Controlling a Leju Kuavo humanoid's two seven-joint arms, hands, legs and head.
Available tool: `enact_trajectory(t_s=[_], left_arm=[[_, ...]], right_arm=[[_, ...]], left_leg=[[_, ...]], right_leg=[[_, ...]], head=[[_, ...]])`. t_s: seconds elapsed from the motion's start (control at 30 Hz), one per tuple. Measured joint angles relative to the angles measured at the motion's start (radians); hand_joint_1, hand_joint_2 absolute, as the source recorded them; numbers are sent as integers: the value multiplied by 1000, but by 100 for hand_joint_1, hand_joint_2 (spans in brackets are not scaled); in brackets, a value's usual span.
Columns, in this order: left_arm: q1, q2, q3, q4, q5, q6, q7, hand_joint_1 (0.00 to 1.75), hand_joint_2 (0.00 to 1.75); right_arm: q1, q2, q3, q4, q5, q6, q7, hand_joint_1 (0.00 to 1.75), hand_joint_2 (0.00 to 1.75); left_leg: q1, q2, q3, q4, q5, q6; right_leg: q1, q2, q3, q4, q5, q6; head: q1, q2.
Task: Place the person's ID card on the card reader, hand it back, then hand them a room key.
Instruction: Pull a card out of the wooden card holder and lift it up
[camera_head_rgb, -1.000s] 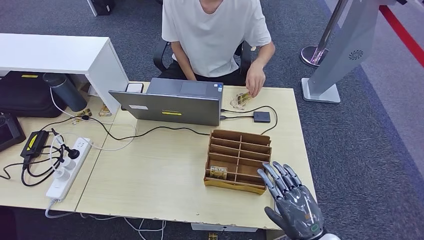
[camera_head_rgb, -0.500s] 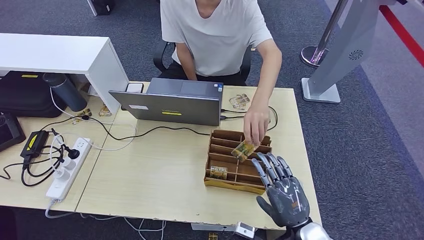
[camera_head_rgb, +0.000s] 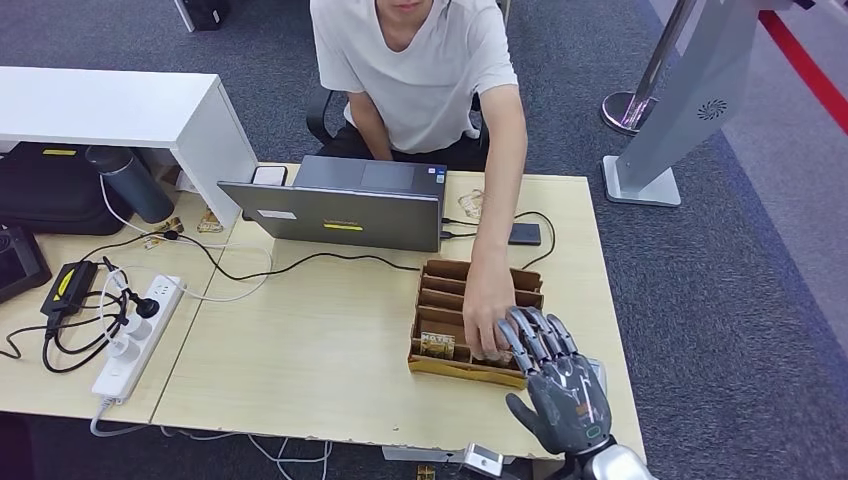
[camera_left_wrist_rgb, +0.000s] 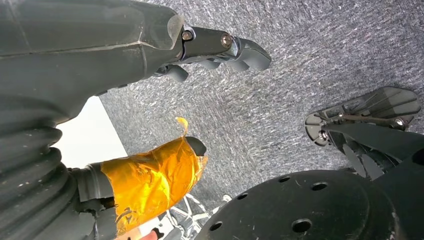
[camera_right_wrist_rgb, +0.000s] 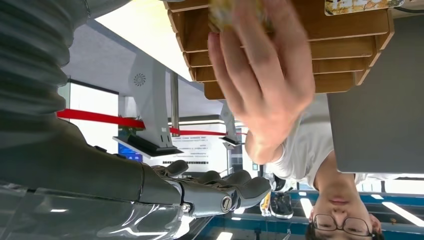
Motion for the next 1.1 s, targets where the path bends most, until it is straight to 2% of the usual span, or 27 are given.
enact_trajectory(t_s=[1.1], left_arm=[[0,0,0,0,3,-3,-3,0,175]], right_arm=[[8,26,31,31,-49,3,-6,0,175]], left_leg=[[0,0,0,0,0,0]], right_leg=[[0,0,0,0,0,0]], head=[[0,0]])
